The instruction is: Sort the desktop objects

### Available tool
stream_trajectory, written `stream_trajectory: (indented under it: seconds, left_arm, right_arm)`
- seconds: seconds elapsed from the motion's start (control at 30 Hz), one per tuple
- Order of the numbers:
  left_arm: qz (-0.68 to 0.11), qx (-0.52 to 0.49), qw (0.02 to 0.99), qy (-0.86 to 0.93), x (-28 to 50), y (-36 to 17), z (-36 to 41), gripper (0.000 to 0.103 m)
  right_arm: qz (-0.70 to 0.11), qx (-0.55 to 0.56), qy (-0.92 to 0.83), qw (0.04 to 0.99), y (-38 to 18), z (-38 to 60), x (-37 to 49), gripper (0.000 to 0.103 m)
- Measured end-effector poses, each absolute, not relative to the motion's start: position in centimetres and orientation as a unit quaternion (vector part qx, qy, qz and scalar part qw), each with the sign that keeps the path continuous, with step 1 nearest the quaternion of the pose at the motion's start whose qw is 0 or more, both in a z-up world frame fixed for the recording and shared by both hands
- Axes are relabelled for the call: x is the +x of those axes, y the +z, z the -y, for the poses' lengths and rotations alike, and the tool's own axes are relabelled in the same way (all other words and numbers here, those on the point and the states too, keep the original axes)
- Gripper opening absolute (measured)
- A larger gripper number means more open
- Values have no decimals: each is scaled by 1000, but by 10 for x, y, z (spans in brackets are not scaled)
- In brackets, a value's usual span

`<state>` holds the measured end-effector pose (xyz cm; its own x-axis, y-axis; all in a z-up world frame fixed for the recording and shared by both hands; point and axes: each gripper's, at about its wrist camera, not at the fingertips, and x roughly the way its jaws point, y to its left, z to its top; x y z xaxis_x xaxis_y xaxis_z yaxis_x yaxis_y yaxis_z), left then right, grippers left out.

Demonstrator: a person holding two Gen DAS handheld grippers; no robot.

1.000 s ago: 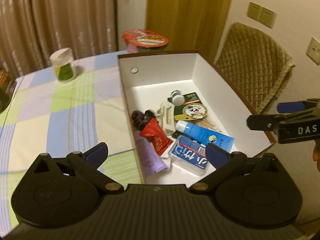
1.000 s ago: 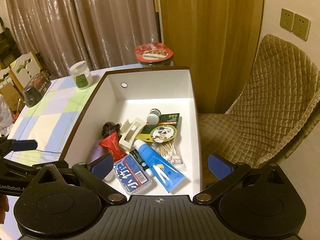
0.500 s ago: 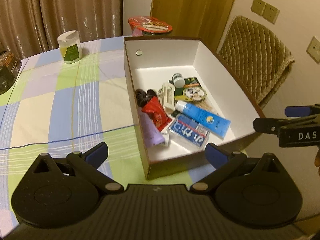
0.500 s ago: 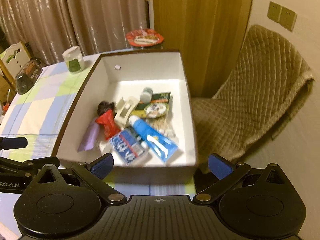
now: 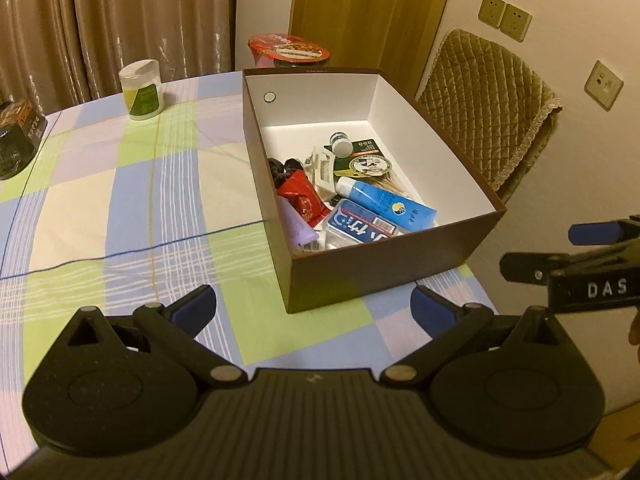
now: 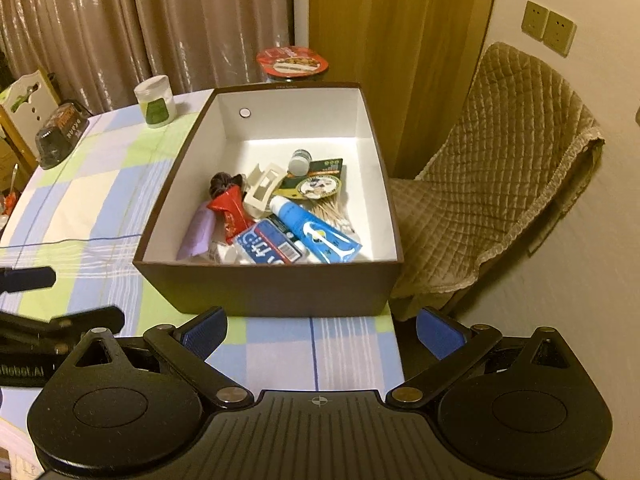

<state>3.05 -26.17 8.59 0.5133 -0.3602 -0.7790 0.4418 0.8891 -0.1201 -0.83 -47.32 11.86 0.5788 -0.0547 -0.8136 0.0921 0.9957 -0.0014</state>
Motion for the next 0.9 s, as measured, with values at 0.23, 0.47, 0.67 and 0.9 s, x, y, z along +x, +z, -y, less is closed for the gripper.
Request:
stream_trajectory:
  seconds: [0.23,0.47,0.67,0.9]
  left_arm:
    - [-441,28,875,-200,34,87,269,102]
    - [-454,19,874,-172,37,81,286,102]
    - [-458,13,875,-155,40,78,291,102]
    - [-452,16,878,-158,41,83,296,102]
  right_arm:
    - [-460,1,-7,888,121,486,15,103]
    - [-464,-25,18,885,119,505,31,103]
    - [-467,1,22,884,109,514,33,103]
    - [-459,8,19,888,112,515,30,103]
